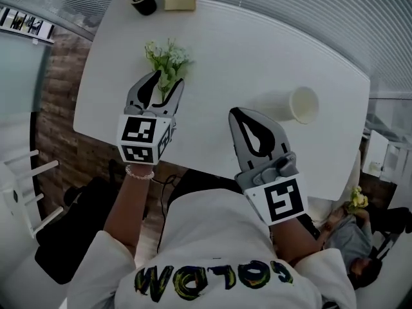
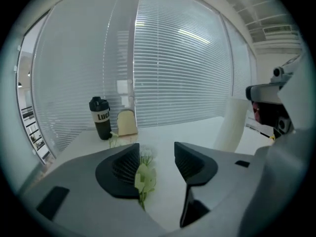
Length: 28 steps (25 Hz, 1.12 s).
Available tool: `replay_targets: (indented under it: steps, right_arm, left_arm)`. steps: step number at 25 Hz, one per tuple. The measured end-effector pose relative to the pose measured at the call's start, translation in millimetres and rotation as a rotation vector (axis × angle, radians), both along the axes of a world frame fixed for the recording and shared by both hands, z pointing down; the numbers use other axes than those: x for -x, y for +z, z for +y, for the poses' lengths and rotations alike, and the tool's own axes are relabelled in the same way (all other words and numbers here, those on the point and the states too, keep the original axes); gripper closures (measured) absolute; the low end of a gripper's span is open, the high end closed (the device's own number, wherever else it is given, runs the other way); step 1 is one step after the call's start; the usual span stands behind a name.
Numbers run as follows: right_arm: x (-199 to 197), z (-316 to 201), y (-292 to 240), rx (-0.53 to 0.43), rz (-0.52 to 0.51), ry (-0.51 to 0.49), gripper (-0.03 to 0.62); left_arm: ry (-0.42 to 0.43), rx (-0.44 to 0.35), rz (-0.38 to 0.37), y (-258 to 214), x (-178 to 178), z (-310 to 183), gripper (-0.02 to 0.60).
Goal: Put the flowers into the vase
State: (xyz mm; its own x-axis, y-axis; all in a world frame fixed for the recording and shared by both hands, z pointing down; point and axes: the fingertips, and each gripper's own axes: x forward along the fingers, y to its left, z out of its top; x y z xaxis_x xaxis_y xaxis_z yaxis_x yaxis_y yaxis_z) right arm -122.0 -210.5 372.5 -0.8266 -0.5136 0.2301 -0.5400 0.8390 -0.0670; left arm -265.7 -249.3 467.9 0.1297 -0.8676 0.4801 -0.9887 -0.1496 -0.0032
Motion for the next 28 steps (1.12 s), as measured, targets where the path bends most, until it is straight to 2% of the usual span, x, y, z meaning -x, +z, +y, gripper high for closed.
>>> replay_targets:
  steps: [8,16,23,26,28]
  right_arm:
    - [25.9,-4.7,37.6,0.034,0.011,-0.025,0.583]
    - [33.8,7.2,68.3,0.095,0.028,-0.038,0.583]
    - [31.4,13.1,82.9,0.135,0.03,-0.024,0.583]
    - [30.6,15.5,85.7,0.141,0.03,-0.018,0.583]
    - [29.9,17.5,88.0,0.144,0.032,-0.018,0.583]
  left_arm:
    - [-0.056,0.119,-0.049,83.0,40.6,-18.1,0.29]
    - [-0.049,0.231,-0.026,132.1,56.6,-27.7,0.241]
    - [-0.019,0.279,-0.071,147.4,58.0,-33.8,0.247]
    - [-0.025,0.27,-0.077,145.3,60.2,-34.9,0.318]
    - [-0.028,0.266,-0.081,144.8,62.1,-35.4,0.341]
